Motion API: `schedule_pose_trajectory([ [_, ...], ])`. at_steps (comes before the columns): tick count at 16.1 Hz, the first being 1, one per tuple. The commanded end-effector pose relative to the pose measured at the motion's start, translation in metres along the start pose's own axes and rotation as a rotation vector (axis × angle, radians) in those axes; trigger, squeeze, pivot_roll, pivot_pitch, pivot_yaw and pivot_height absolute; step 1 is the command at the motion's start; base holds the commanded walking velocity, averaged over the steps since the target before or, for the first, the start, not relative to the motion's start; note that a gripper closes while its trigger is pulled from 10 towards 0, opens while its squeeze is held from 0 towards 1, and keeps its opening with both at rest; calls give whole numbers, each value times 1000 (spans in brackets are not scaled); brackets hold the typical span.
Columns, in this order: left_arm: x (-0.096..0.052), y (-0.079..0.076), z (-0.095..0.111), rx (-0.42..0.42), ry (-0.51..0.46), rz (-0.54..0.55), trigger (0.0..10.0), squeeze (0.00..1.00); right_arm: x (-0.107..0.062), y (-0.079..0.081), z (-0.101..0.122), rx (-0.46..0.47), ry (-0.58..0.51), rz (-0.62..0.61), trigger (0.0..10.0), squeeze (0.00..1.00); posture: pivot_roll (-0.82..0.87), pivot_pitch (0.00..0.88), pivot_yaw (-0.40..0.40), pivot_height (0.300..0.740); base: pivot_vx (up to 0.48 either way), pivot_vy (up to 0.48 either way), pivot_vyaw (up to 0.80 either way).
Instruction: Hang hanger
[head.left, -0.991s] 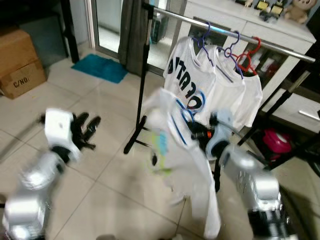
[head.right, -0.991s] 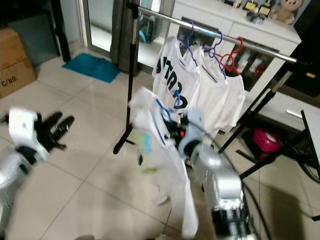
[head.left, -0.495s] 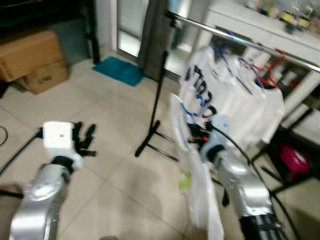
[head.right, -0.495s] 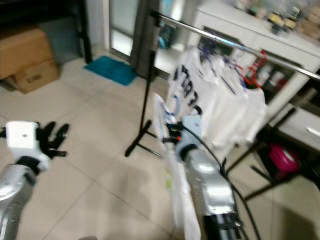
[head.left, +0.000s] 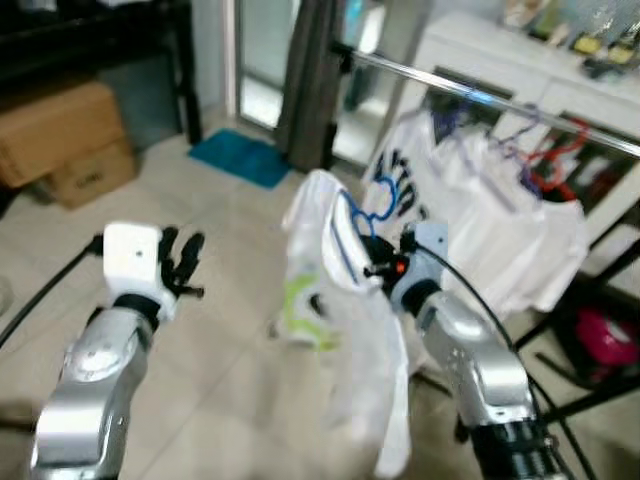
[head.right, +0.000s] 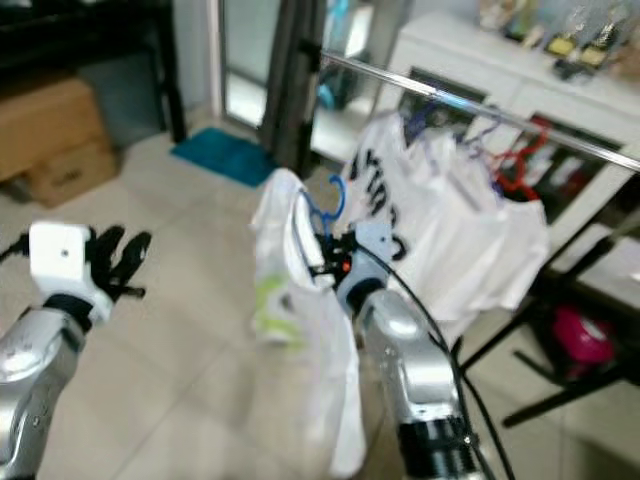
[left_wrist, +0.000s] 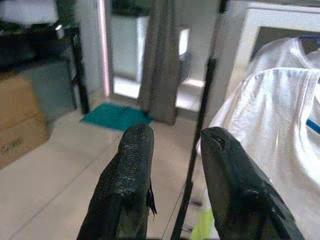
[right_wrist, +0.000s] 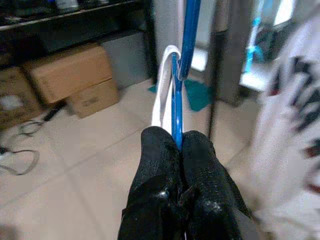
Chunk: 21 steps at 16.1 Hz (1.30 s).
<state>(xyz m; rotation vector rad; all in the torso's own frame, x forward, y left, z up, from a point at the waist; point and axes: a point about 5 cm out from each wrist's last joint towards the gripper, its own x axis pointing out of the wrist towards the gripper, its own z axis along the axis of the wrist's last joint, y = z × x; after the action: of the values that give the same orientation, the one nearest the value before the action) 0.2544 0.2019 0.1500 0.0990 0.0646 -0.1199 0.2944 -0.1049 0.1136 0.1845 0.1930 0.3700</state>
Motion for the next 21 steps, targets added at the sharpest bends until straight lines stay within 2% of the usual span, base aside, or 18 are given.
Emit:
schedule_pose_trajectory([
  [1, 3, -6, -4, 7, 21, -25, 10000, 0, -1, -8, 6, -16, -35, -32, 10000, 0, 72, 0, -123, 740, 371, 0, 0],
  [4, 3, -9, -2, 32, 28, -57, 10000, 0, 0, -5, 8, -7, -39, -40, 10000, 0, 74, 0, -113, 740, 370, 0, 0],
  [8, 2, -7, -2, 17, 21, -39, 10000, 0, 2, -3, 9, -21, -36, -29, 10000, 0, 74, 0, -113, 740, 380, 0, 0],
  [14, 7, -9, 2, 33, 16, -67, 10000, 0, 6, -6, 13, -22, -32, -72, 10000, 0, 78, 0, -118, 740, 392, 0, 0],
  [18, 5, -7, 1, 33, 22, -64, 10000, 0, 9, -6, 15, -104, -15, -98, 10000, 0, 84, 0, -126, 740, 393, 0, 0],
  [20, 6, -8, 1, 36, 23, -69, 10000, 0, 10, -15, 14, -159, 22, -177, 10000, 0, 80, 0, -126, 740, 394, 0, 0],
  [21, 7, -7, 0, 36, 26, -72, 10000, 0, 8, -30, 13, -187, 73, -301, 10000, 0, 76, 0, -121, 740, 394, 0, 0],
])
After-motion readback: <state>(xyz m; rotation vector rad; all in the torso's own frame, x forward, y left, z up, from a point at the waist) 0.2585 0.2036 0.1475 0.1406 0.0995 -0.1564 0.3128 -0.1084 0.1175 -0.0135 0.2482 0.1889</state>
